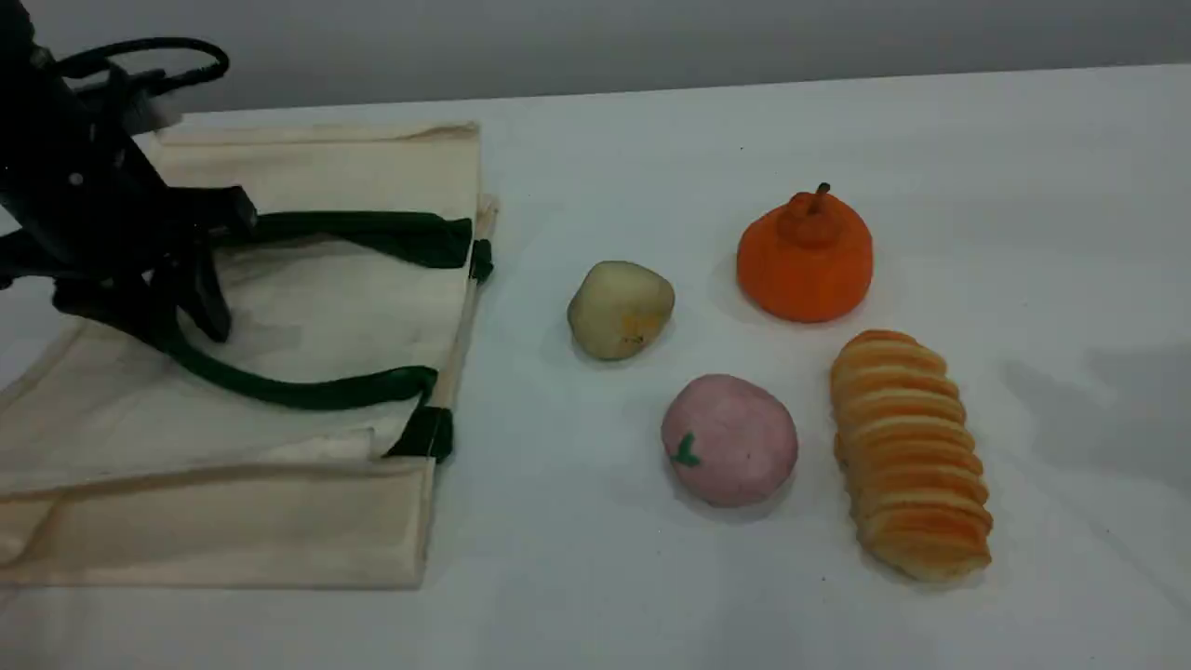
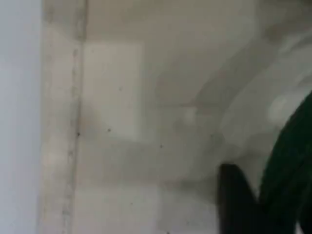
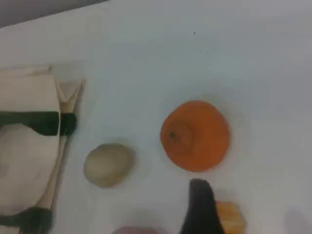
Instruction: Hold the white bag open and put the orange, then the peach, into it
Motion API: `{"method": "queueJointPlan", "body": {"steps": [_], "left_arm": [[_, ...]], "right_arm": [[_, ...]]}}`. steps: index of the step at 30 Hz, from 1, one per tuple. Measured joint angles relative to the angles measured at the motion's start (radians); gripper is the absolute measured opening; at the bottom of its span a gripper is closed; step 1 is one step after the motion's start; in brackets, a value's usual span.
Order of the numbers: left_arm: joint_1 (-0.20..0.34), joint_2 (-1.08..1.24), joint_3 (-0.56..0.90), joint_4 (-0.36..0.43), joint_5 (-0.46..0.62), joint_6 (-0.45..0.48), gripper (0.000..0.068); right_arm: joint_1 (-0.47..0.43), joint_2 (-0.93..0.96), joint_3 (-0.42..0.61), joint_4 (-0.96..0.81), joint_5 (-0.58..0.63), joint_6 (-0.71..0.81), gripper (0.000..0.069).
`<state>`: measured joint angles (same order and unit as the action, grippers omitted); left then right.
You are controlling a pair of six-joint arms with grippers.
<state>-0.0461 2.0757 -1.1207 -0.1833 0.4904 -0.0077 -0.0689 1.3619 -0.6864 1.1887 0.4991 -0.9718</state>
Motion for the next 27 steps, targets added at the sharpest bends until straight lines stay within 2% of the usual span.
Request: {"method": "queueJointPlan", "body": {"steps": [3, 5, 11, 22, 27], "left_arm": [[0.000, 0.000, 0.000, -0.009, 0.000, 0.000, 0.0094], [0.000, -0.003, 0.000, -0.029, 0.000, 0.000, 0.0059], [0.000, -0.063, -0.034, -0.081, 0.075, 0.008, 0.0059], [0.000, -0.277, -0.231, -0.274, 0.426, 0.175, 0.0059], [0.000, -0.385, -0.318, -0.285, 0.552, 0.184, 0.0059]], "right_arm": [[0.000, 0.014, 0.000, 0.025, -0.001, -0.019, 0.0459], [0.000, 0.029, 0.000, 0.054, -0.001, -0.044, 0.0459], [0.000, 0.092, 0.000, 0.161, 0.006, -0.165, 0.0459], [0.000, 0.238, 0.000, 0.478, 0.099, -0.494, 0.0459], [0.000, 0.293, 0.000, 0.559, 0.155, -0.599, 0.0459]]}}
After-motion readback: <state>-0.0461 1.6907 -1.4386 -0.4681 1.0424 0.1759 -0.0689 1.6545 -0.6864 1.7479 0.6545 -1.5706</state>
